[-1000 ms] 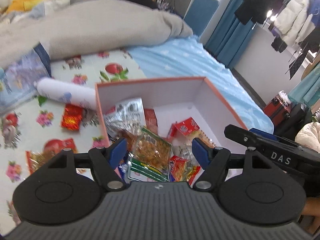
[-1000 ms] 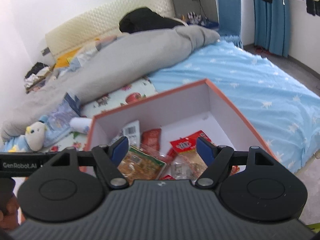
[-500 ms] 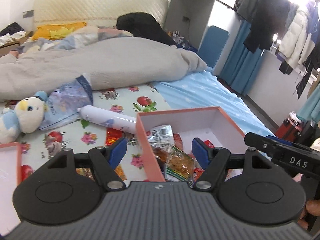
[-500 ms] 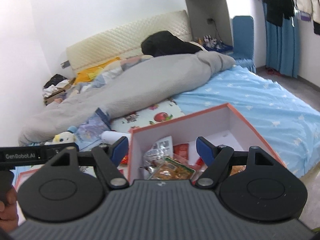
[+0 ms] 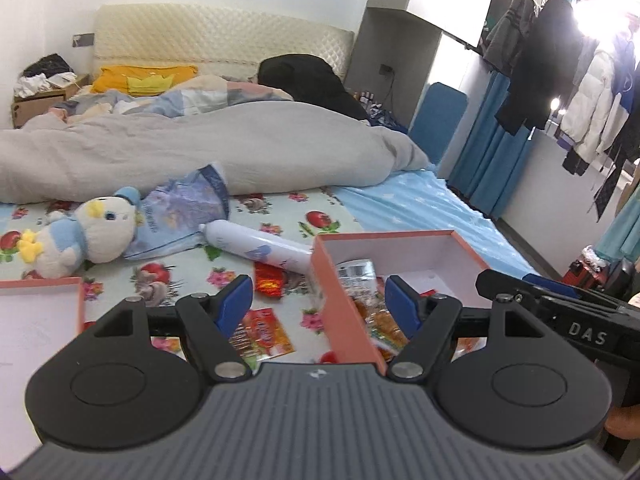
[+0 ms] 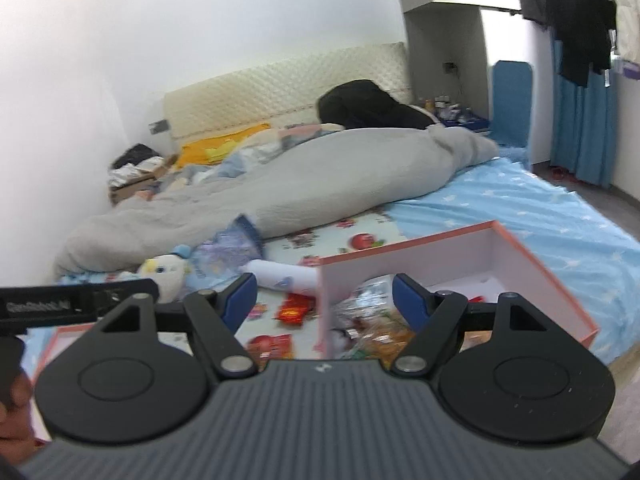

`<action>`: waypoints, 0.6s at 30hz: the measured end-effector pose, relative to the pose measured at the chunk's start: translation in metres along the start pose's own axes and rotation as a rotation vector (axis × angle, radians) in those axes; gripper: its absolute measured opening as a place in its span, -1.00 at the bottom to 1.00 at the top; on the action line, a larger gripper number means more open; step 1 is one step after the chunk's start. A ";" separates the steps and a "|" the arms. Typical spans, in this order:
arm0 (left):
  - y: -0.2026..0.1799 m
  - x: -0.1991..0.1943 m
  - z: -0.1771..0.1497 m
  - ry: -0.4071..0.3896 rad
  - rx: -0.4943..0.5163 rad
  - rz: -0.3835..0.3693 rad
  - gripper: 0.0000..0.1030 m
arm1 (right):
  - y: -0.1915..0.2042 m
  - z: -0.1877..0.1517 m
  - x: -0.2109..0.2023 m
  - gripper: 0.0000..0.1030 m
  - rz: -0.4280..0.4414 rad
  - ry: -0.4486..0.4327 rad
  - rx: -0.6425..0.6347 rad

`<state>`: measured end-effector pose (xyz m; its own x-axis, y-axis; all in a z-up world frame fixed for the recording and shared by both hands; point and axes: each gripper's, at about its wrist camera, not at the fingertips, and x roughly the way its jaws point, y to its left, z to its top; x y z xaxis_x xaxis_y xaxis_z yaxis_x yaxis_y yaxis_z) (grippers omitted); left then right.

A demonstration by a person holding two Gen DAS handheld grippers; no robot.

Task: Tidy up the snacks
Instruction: 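Withdraw both tools from the box toward the remaining snacks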

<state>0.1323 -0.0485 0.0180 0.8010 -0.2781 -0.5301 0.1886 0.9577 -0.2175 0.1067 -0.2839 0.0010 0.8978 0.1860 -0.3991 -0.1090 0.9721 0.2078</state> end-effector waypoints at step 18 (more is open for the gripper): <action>0.057 -0.016 -0.083 0.028 -0.015 0.114 0.51 | 0.035 -0.070 0.015 0.49 0.006 0.112 -0.058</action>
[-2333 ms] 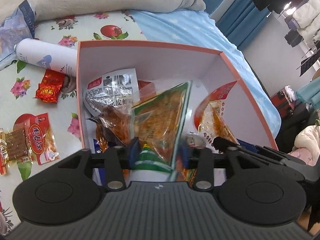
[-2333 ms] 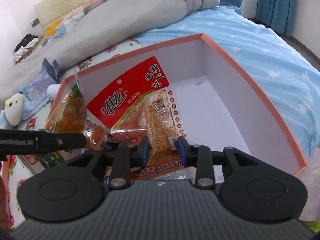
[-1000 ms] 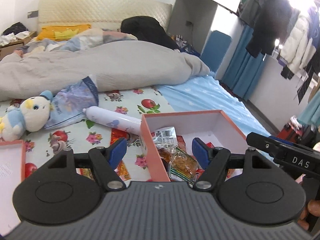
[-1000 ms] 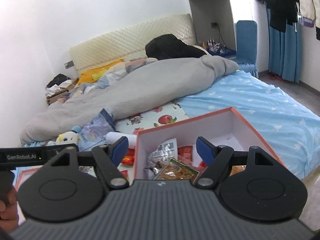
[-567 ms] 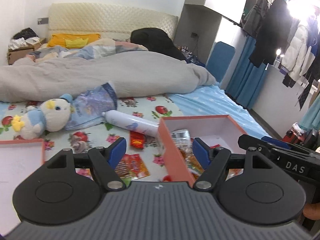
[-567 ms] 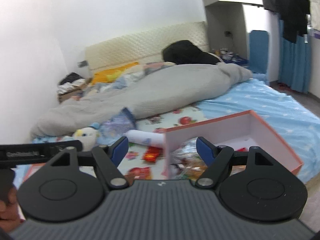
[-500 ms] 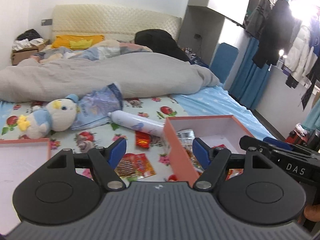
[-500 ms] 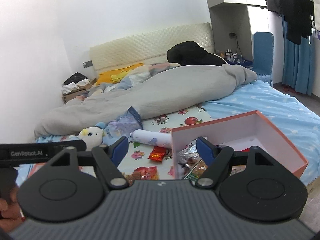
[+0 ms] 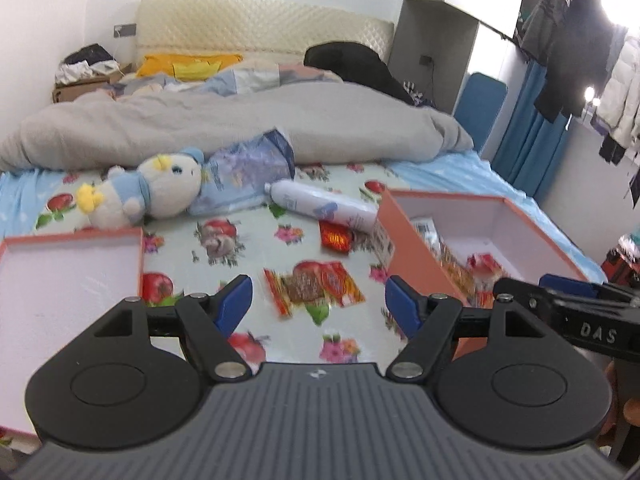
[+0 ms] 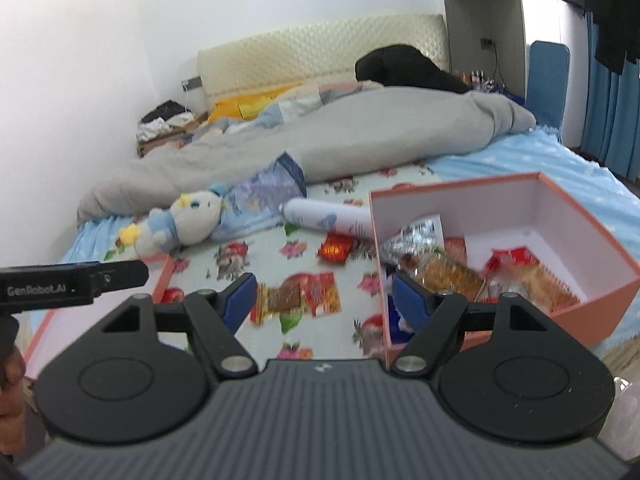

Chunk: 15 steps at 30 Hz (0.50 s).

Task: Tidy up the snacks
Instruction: 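Withdraw both tools from the box toward the remaining snacks, then grasp the red tea packet with the right tool while the left tool grasps the small red-labelled packet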

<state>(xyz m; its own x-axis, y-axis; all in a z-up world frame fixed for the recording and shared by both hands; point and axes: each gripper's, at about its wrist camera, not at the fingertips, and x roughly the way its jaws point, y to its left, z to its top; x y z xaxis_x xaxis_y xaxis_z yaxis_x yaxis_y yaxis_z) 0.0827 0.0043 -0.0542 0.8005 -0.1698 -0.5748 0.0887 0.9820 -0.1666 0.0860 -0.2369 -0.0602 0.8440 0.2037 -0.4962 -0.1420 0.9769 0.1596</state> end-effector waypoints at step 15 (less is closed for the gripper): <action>0.025 0.047 -0.032 0.098 -0.089 -0.018 0.51 | 0.009 -0.016 0.030 0.50 -0.003 0.084 0.022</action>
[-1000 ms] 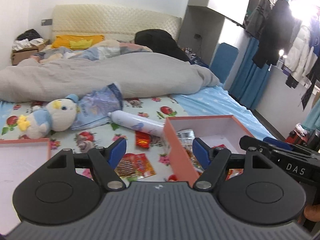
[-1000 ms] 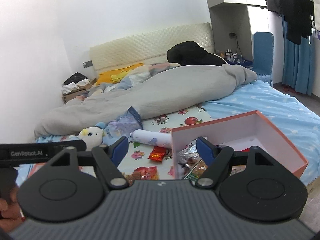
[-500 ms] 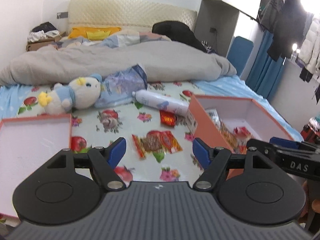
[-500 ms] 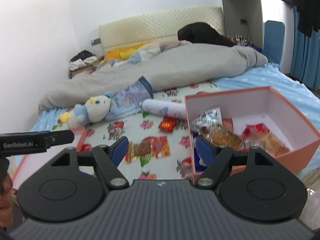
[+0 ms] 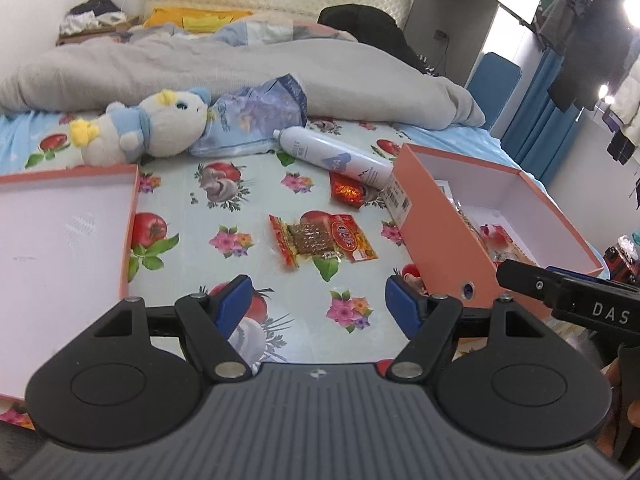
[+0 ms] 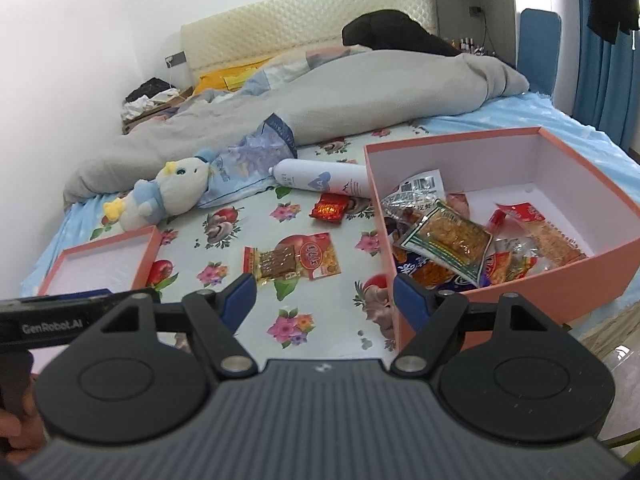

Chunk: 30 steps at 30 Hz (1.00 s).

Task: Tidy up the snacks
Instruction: 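Grasp the red tea packet with the right tool while the left tool grasps the small red-labelled packet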

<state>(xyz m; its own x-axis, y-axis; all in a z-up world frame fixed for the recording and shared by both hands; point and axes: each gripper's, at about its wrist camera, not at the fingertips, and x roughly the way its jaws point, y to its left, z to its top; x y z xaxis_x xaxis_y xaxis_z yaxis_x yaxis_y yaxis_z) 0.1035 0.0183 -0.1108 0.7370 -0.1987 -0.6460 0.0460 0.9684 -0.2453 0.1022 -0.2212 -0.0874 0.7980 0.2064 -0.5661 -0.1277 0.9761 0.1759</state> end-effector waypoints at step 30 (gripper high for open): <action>0.058 0.173 -0.010 0.114 -0.216 -0.150 0.24 | 0.030 0.045 0.188 0.48 0.094 0.170 -0.122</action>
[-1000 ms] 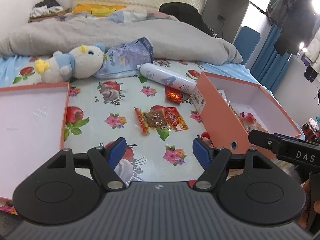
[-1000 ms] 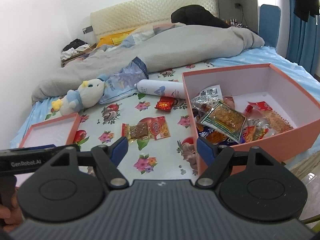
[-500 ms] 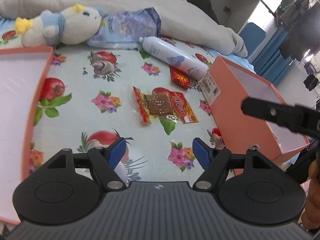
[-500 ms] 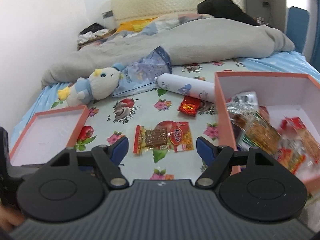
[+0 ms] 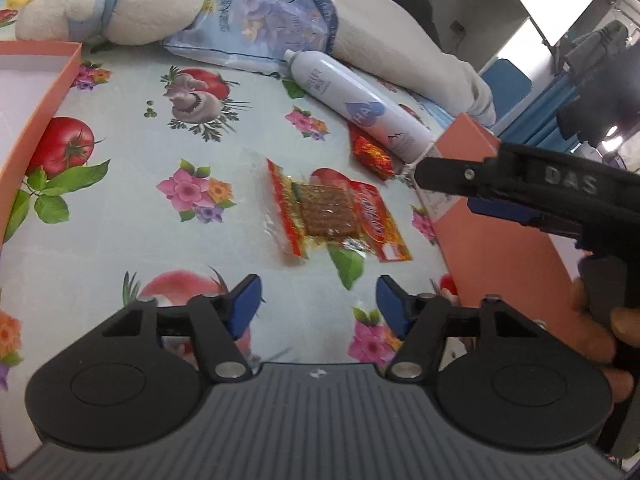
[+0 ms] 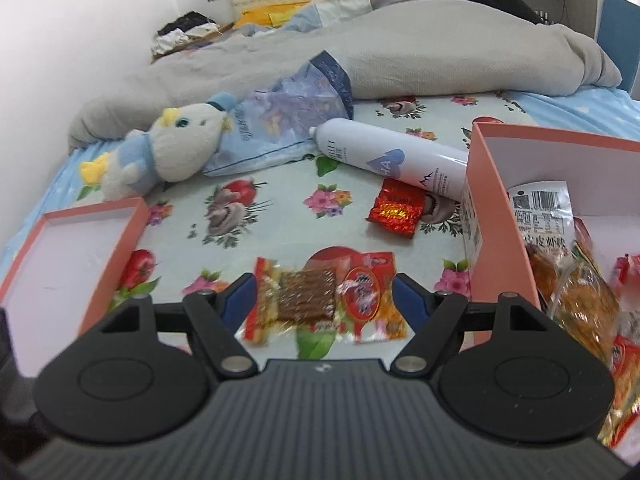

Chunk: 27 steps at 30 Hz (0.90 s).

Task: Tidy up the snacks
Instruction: 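Grasp the red tea packet with the right tool while the left tool grasps the small red-labelled packet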

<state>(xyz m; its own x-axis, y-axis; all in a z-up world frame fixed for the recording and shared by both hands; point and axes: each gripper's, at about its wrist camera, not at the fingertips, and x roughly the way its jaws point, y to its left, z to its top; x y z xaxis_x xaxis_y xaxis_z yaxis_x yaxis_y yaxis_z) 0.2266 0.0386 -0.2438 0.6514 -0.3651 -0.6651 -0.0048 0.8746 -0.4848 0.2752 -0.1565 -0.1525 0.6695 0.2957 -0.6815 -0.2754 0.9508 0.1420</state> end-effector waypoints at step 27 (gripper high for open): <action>0.032 0.058 0.054 0.014 -0.070 -0.118 0.16 | -0.037 0.039 0.132 0.47 -0.141 0.088 0.072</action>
<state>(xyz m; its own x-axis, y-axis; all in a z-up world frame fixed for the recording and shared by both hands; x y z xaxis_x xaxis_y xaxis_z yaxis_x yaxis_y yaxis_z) 0.3049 0.0626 -0.2670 0.6403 -0.4685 -0.6087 0.0178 0.8013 -0.5980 0.4002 -0.1488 -0.2193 0.6345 0.1523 -0.7577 -0.1302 0.9874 0.0895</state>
